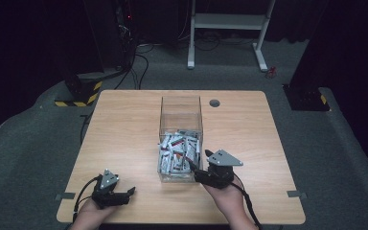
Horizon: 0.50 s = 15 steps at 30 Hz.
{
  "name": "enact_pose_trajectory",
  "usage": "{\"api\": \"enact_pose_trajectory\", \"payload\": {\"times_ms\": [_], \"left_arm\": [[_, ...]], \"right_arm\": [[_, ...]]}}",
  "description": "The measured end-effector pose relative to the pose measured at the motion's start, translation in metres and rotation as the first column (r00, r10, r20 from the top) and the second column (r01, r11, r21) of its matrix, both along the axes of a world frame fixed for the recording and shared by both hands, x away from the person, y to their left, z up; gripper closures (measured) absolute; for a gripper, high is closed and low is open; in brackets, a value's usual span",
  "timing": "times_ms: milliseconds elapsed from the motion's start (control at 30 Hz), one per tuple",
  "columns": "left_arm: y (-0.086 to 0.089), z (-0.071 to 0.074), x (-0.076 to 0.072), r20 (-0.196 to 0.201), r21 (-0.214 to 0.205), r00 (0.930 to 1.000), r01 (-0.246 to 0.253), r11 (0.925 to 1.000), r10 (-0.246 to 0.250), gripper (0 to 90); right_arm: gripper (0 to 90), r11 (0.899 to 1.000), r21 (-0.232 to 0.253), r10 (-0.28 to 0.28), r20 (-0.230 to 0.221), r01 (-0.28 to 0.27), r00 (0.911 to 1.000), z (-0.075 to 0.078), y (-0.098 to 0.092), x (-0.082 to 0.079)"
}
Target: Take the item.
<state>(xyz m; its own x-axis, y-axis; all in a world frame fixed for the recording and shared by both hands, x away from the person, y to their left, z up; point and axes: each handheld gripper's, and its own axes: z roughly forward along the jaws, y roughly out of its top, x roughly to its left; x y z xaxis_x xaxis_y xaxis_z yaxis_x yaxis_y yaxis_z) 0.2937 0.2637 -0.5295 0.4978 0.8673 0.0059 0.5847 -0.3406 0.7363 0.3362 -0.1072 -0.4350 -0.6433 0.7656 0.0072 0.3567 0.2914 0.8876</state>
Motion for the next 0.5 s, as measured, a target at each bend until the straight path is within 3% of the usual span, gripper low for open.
{"api": "enact_pose_trajectory", "payload": {"times_ms": [500], "left_arm": [[0.000,0.000,0.000,-0.001,0.001,1.0000,0.006,1.0000,-0.006,14.6]], "right_arm": [[38.1,0.999,-0.015,0.044,-0.029,-0.044,0.9986,-0.001,0.021,0.003]]}}
